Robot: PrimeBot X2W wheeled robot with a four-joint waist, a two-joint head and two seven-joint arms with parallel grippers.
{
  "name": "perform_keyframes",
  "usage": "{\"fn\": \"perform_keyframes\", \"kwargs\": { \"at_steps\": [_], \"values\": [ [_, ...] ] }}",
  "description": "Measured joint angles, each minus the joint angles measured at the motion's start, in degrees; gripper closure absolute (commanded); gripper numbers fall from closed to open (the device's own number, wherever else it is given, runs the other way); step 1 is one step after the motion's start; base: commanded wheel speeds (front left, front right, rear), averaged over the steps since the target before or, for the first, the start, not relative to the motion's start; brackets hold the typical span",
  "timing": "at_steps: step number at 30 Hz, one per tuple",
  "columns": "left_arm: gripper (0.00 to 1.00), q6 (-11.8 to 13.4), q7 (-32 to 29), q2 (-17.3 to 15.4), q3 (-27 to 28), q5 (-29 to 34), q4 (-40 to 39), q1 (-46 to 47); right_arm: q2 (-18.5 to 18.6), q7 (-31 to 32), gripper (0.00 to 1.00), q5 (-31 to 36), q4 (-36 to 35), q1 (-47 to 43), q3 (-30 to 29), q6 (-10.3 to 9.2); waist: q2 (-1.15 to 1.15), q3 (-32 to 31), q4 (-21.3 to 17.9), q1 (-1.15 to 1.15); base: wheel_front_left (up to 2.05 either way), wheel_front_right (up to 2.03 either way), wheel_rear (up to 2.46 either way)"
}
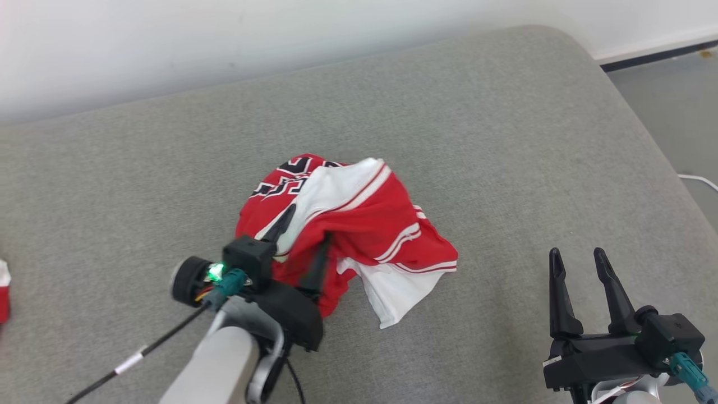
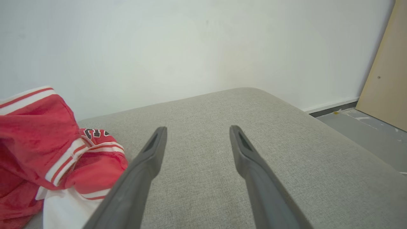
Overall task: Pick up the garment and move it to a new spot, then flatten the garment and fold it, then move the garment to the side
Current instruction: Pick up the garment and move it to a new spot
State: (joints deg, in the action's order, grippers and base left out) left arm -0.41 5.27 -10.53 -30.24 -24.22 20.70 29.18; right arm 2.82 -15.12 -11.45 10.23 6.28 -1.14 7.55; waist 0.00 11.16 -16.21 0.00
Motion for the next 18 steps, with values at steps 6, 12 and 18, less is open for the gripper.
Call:
{"fn": "perform_keyframes", "kwargs": {
  "at_steps": [6,12,18],
  "values": [
    [0.00,-1.6,3.1,2.9,-1.6,-0.2,-3.0,0.7,0.0,0.0,0.00,1.0,0.1,-0.6,-0.8,0.00,0.00,-1.2,2.5,0.00,0.00,0.00,0.00],
    [0.00,-1.0,2.2,2.3,-1.6,-0.4,-9.6,1.0,0.0,0.0,0.00,1.5,0.2,-1.8,-2.0,0.00,0.00,-3.1,6.1,0.00,0.00,0.00,0.00],
    [0.00,2.0,2.3,-2.0,2.9,-1.0,-15.2,-1.4,0.0,0.0,0.00,2.0,-0.1,-2.0,-2.7,0.00,0.00,-4.7,10.4,0.00,0.00,0.00,0.00]
  ]
}}
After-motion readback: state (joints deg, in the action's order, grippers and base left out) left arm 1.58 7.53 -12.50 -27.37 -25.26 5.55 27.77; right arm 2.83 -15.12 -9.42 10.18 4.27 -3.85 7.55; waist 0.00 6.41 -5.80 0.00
